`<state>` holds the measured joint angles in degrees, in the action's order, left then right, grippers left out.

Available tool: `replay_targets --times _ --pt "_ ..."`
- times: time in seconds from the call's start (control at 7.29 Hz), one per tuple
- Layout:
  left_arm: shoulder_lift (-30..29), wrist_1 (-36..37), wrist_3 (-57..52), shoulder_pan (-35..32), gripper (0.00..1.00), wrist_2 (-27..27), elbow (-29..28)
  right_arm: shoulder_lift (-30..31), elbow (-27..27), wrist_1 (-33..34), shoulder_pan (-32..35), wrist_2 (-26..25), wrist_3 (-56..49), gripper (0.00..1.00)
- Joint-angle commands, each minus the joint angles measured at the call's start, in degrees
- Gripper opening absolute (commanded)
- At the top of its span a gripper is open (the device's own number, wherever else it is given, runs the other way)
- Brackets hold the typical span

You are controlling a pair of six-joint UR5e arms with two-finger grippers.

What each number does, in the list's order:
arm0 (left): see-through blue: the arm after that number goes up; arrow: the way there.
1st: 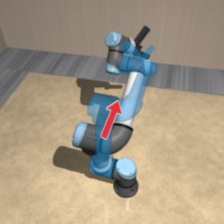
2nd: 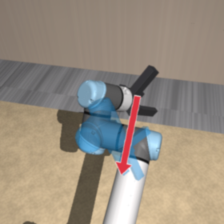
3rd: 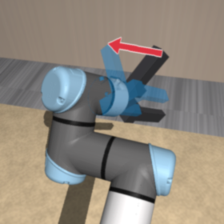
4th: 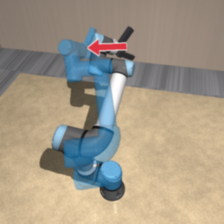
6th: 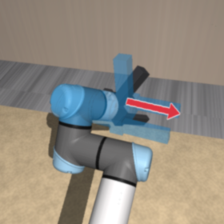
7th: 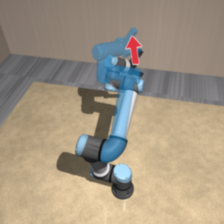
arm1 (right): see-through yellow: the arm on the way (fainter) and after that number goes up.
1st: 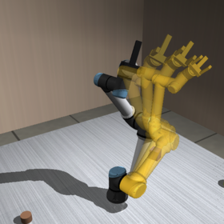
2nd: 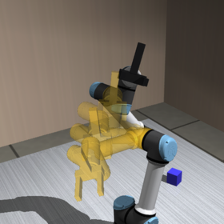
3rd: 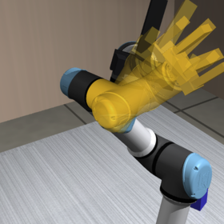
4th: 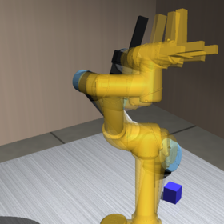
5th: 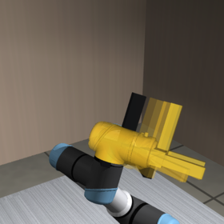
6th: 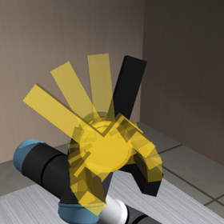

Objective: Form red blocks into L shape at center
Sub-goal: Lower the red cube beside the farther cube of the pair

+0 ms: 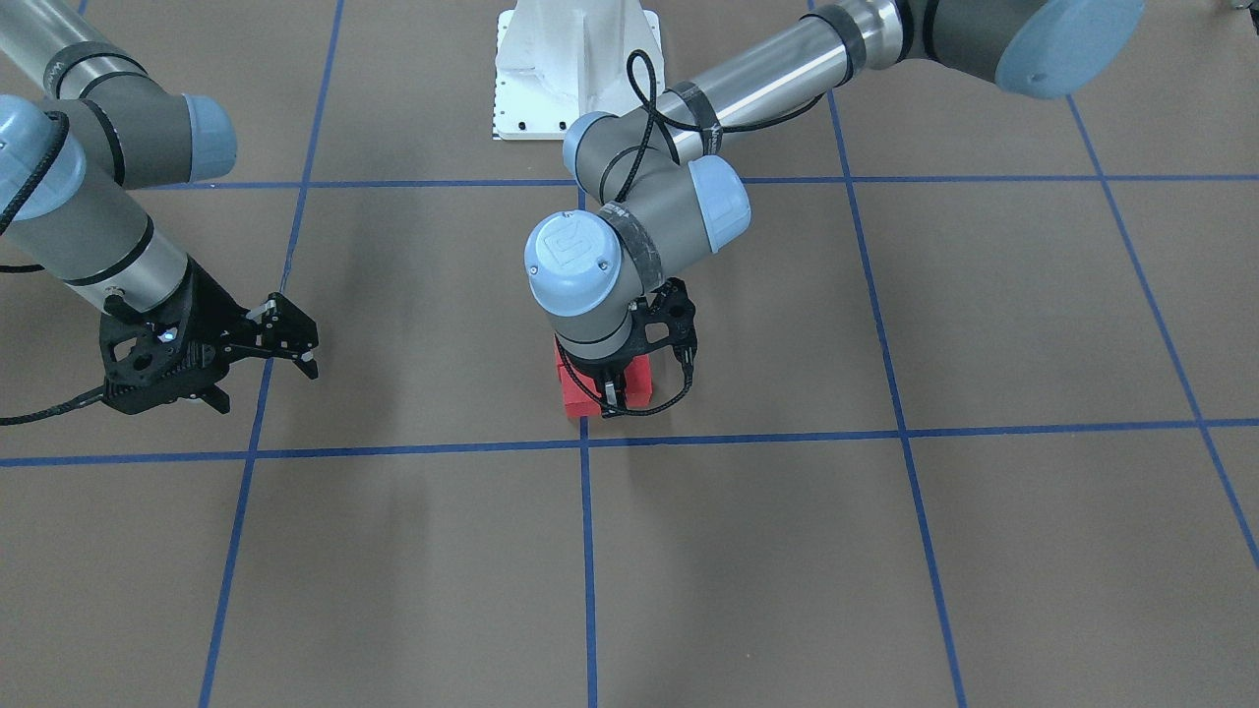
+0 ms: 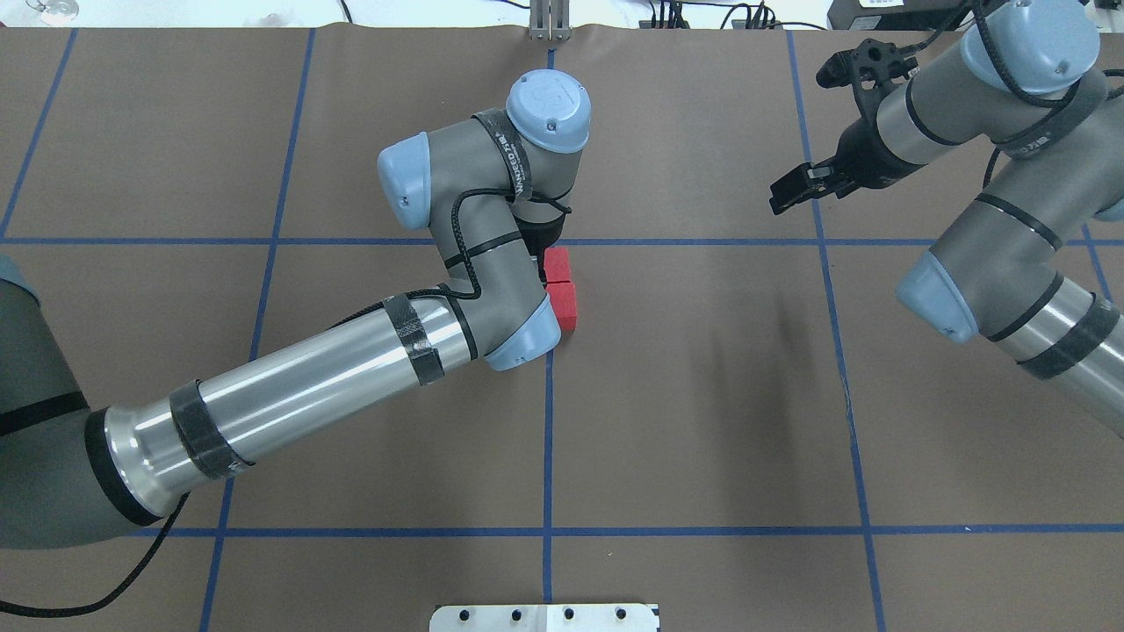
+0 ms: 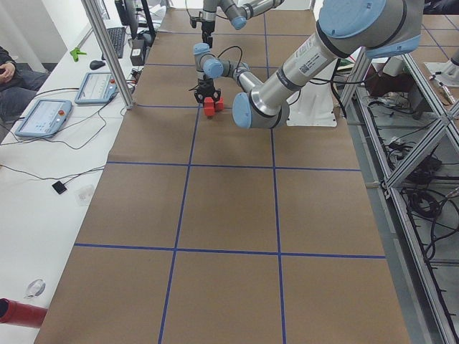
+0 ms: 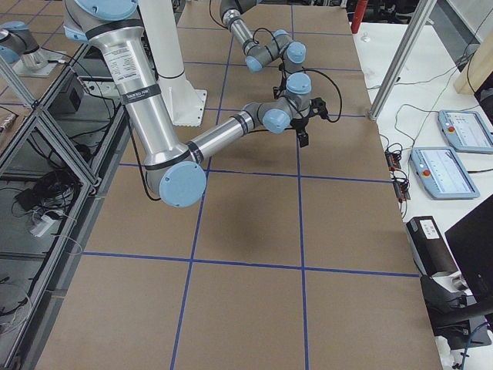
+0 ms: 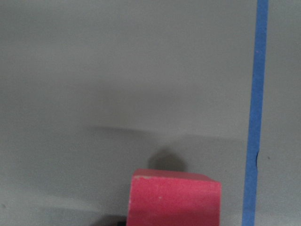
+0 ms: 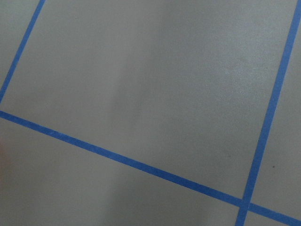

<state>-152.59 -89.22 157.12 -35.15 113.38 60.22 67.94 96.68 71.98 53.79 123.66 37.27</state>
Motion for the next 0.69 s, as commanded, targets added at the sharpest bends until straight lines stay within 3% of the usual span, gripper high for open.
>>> replay_targets --times 0.0,0.14,0.27,0.41,0.55 --pt "0.01 -0.25 0.03 -0.01 0.00 -0.01 -0.02 0.00 0.00 0.00 -0.01 -0.09 0.00 0.99" --pt "0.01 -0.34 -0.06 -0.01 0.00 -0.01 -0.02 0.00 0.00 0.00 -0.01 -0.09 0.00 0.99" --pt "0.01 -0.26 -0.15 -0.09 0.06 -0.01 0.07 0.00 0.00 0.00 -0.01 -0.09 0.00 0.99" --pt "0.01 -0.34 -0.23 -0.10 0.21 -0.01 -0.02 0.00 0.09 0.00 -0.01 -0.09 0.00 0.99" --pt "0.01 -0.34 -0.23 -0.10 0.27 -0.01 0.07 0.00 0.09 0.00 -0.01 -0.09 0.00 0.99"
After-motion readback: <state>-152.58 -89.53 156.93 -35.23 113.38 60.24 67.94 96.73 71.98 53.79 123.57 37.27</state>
